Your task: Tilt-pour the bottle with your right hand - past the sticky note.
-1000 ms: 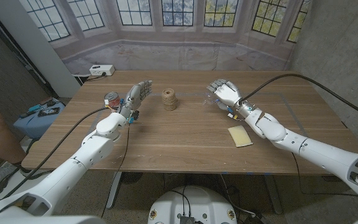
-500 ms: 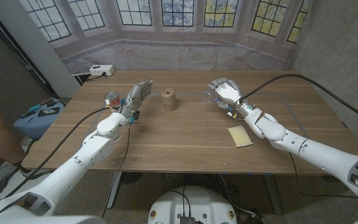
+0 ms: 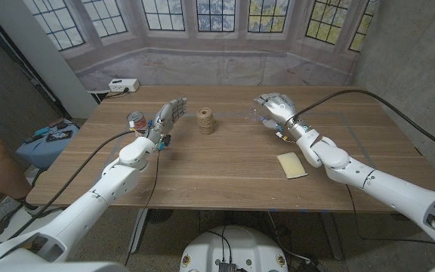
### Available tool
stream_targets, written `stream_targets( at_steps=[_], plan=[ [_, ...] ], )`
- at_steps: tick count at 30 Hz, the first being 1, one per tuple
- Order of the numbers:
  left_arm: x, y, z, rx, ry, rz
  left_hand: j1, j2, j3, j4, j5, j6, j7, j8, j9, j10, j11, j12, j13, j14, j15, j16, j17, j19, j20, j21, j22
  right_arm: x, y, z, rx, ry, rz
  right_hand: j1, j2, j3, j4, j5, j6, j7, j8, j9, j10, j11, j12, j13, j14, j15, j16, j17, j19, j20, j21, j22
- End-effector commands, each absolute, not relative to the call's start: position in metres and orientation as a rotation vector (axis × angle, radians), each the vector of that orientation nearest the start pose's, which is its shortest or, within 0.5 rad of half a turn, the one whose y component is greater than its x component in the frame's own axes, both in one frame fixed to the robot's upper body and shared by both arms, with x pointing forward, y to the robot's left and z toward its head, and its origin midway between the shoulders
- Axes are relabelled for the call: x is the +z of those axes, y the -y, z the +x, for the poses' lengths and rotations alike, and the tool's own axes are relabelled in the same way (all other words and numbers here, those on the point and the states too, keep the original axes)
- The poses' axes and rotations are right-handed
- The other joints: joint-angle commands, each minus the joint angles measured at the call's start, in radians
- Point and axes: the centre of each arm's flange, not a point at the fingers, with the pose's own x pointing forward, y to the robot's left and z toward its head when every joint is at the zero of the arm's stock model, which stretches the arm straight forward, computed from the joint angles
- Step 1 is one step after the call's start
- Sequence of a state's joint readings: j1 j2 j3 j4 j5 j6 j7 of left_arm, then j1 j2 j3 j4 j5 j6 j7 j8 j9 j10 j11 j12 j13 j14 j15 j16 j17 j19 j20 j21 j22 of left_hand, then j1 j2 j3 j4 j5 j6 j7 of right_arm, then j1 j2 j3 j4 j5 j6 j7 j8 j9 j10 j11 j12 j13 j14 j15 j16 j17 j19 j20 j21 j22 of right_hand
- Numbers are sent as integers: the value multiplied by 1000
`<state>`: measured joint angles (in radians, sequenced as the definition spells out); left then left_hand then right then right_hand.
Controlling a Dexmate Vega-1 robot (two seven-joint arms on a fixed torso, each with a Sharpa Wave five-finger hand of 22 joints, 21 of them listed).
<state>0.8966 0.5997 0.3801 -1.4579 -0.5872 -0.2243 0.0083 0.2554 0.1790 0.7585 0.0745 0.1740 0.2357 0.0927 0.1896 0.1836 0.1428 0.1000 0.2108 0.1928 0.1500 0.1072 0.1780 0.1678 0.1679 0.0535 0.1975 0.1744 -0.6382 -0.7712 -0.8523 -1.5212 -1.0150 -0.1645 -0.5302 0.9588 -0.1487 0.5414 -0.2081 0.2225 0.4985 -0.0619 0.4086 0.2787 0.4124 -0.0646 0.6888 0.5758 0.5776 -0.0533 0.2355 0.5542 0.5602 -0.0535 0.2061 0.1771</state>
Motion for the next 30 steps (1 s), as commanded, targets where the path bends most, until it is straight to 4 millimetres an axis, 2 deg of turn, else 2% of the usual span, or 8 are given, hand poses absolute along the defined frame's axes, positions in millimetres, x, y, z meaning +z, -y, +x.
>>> stream_targets(
  at_steps=[1,14,30],
  plan=[
    [-27,-285,627,-222,587,79,9,-2,-1,-6,-2,6,0,-1,4,6,0,-3,4,5,1,2,3,9,1,3,2,6,195,609,-308,1046,-1671,-2,12,44,51,2,5,1,6,0,30,-21,6,3,9,-133,5,9,9,-7,0,2],
    [-33,-288,628,-216,575,73,9,-2,-1,-6,-2,5,-1,-1,4,6,3,-2,4,5,2,2,3,9,1,2,2,8,194,605,-206,1025,-1459,-2,14,39,50,0,8,2,7,-1,32,-21,9,4,8,-131,7,20,8,-6,0,2],
    [-27,-288,629,-235,582,82,12,-1,-2,-8,-2,6,0,-1,4,5,0,-3,4,5,1,2,3,8,1,2,2,7,196,596,-72,941,-1169,-5,15,33,50,-2,9,9,6,-2,31,-12,9,5,7,-125,7,32,5,-4,0,3]
  ],
)
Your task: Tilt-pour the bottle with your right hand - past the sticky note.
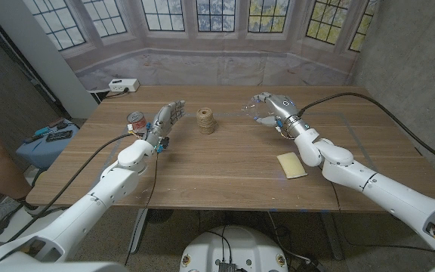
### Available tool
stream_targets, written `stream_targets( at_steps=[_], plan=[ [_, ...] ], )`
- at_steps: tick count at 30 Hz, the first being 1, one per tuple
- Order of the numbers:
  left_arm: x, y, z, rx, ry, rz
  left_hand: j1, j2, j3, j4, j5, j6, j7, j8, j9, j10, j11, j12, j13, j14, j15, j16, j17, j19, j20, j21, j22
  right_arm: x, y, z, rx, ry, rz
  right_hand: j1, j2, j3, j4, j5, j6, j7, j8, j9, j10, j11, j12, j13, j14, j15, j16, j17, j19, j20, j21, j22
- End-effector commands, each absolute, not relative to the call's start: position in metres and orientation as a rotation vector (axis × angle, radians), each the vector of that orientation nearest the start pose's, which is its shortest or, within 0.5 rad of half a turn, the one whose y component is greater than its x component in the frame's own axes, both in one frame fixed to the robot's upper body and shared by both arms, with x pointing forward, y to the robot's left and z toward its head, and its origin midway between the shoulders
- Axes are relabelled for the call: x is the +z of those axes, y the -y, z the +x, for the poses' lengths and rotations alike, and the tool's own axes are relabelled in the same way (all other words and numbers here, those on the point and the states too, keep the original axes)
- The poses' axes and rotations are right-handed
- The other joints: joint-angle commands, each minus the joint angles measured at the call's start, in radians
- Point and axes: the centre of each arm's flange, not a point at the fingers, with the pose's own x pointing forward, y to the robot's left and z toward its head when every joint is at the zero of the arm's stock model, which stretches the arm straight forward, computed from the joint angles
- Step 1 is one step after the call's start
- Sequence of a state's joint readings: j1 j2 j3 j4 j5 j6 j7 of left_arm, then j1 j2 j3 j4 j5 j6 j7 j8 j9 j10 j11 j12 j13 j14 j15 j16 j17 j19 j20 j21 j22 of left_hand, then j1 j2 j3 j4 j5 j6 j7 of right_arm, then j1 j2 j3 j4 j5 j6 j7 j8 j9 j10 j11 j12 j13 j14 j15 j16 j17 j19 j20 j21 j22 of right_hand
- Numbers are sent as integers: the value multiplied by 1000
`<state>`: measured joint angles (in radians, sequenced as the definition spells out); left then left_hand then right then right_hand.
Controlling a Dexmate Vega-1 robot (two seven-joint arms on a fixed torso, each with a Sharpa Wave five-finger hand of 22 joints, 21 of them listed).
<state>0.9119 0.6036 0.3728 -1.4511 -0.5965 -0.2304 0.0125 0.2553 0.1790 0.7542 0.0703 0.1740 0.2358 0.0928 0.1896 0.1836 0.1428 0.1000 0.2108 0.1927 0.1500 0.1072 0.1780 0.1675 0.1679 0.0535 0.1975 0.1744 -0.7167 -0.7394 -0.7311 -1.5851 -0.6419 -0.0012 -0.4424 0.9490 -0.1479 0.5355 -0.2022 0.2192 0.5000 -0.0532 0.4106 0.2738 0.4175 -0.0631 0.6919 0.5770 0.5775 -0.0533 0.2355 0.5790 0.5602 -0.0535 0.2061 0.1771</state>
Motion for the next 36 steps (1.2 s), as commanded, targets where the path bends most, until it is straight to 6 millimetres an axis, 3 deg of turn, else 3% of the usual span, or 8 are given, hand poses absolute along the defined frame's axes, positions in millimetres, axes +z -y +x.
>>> stream_targets(
  at_steps=[1,36],
  plan=[
    [-27,-288,629,-237,582,84,12,-1,3,-4,-2,6,0,-1,4,5,0,-3,4,5,1,2,3,8,1,2,2,7,196,595,-69,940,-1161,6,15,38,44,1,7,1,4,3,23,-15,5,4,6,-124,7,8,5,-4,0,3],
    [-34,-299,625,-225,587,68,15,0,1,-6,-2,5,-1,-1,4,5,1,-3,4,3,1,2,3,7,2,2,2,-2,190,608,122,793,-696,14,20,20,41,-6,7,15,-1,2,18,2,8,6,0,-110,10,34,-2,3,0,5]
  ],
)
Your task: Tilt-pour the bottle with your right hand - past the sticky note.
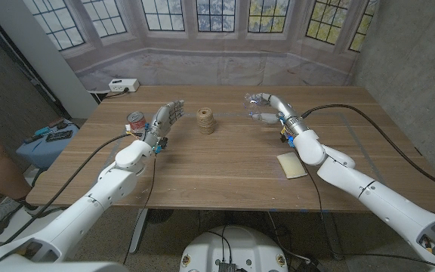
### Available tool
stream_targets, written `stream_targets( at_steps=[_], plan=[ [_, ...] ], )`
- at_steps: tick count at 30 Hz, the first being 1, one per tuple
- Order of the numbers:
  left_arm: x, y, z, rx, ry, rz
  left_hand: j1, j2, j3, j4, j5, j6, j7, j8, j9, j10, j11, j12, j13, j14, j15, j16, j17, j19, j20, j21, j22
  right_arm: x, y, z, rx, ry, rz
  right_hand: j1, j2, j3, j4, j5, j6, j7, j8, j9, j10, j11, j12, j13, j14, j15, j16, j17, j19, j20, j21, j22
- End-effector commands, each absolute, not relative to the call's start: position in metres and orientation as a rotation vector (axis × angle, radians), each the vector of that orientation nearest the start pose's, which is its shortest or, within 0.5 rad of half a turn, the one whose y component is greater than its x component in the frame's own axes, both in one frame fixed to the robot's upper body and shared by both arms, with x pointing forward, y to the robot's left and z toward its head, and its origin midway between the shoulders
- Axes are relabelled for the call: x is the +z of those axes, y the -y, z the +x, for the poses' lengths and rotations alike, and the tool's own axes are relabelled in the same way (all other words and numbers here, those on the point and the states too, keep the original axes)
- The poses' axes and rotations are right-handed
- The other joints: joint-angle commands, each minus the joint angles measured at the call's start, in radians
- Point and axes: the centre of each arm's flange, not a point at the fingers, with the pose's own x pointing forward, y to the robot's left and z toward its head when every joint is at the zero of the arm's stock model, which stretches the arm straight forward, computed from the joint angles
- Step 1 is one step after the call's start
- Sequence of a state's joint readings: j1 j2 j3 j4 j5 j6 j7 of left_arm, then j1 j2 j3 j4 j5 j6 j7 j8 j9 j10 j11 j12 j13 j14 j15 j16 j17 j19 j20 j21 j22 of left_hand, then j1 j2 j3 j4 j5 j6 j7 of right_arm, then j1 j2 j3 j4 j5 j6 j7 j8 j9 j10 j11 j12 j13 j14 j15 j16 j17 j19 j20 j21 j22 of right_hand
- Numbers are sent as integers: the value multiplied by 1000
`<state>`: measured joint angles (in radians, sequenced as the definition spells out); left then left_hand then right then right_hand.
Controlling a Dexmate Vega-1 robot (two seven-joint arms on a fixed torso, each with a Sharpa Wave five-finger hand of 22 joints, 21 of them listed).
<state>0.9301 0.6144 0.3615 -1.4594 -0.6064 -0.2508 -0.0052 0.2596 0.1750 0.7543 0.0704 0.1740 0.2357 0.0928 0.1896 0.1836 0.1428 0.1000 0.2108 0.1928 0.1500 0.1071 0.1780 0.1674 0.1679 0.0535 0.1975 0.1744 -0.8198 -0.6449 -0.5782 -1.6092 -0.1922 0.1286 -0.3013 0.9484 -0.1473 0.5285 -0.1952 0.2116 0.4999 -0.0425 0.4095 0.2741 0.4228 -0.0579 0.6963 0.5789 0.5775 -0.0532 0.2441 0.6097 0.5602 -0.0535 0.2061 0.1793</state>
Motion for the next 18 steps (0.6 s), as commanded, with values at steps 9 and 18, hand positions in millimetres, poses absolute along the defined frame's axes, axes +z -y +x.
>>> stream_targets(
  at_steps=[9,18],
  plan=[
    [-34,-299,628,-227,586,64,13,5,1,-7,-2,5,-1,-1,4,5,1,-3,4,4,2,3,4,7,2,2,2,-12,190,614,150,749,-564,16,22,19,35,-1,9,7,-2,0,14,1,4,3,-2,-105,5,14,-3,5,1,3],
    [-34,-300,628,-223,590,57,15,6,0,-9,-1,6,-1,-1,4,6,2,-2,4,4,2,3,3,7,3,2,2,-23,194,616,174,717,-466,17,23,17,35,-2,10,9,-5,-2,17,9,2,-4,-1,-103,3,15,0,8,2,3]
  ],
)
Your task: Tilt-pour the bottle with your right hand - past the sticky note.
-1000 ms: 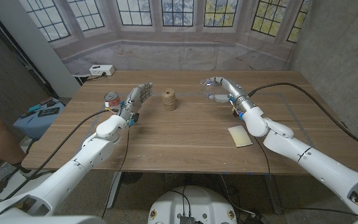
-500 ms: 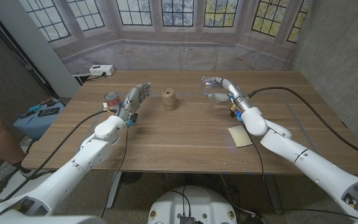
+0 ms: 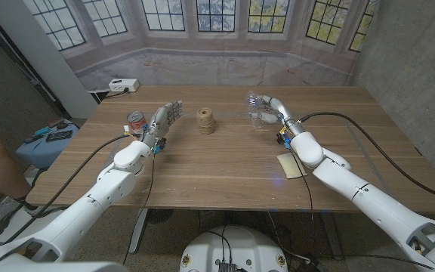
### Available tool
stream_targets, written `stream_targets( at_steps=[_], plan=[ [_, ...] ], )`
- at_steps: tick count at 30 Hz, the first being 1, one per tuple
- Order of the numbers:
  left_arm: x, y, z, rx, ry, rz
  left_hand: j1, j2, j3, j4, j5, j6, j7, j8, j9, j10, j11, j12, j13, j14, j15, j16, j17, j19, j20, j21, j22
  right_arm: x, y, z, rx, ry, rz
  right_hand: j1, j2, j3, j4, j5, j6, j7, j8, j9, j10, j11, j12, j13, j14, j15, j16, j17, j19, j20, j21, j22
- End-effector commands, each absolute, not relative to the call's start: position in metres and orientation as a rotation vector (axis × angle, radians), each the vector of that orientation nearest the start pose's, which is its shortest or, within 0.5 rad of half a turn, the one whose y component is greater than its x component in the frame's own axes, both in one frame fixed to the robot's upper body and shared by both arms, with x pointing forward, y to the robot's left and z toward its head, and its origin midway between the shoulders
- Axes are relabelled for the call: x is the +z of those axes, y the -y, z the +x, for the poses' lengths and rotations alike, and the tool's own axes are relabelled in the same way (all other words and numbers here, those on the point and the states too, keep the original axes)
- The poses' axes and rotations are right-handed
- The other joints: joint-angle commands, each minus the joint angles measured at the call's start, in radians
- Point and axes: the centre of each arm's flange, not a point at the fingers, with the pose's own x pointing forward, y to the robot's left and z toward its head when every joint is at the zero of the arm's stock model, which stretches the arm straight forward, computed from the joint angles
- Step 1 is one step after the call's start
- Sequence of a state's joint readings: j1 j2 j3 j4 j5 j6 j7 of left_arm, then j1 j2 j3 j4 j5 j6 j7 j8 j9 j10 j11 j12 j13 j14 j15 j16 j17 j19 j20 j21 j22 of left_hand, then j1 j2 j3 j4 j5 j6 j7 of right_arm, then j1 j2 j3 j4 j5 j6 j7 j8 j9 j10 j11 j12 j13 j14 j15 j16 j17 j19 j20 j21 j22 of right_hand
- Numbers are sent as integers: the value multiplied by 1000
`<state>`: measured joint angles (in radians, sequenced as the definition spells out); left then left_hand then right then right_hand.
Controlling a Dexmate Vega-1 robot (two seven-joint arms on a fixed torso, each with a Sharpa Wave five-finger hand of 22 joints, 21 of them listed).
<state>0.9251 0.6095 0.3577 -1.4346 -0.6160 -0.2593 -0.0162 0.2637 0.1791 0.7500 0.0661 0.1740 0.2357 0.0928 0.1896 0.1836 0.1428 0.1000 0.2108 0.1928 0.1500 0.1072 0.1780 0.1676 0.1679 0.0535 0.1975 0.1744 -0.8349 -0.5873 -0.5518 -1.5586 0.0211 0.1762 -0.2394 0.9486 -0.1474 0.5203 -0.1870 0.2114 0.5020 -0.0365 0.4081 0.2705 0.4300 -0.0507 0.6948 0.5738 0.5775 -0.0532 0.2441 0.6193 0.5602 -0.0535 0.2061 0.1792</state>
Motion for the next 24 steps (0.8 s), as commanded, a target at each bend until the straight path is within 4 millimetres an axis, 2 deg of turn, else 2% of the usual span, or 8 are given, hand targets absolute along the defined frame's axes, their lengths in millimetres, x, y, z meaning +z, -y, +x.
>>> stream_targets(
  at_steps=[1,24],
  plan=[
    [-34,-300,628,-224,589,58,11,2,4,-5,-1,6,-1,-1,4,6,2,-2,4,4,2,3,3,8,4,2,2,-24,194,616,173,720,-462,17,23,25,27,-2,8,5,-4,1,10,2,4,1,0,-103,3,6,0,7,3,3],
    [-32,-301,627,-220,596,63,17,4,2,-9,-1,5,0,-1,4,5,1,-3,4,4,2,3,4,7,3,2,2,-38,194,625,137,759,-399,21,34,9,30,-8,8,3,-12,-2,9,-2,-1,-10,-5,-104,6,22,0,5,4,3]
  ],
)
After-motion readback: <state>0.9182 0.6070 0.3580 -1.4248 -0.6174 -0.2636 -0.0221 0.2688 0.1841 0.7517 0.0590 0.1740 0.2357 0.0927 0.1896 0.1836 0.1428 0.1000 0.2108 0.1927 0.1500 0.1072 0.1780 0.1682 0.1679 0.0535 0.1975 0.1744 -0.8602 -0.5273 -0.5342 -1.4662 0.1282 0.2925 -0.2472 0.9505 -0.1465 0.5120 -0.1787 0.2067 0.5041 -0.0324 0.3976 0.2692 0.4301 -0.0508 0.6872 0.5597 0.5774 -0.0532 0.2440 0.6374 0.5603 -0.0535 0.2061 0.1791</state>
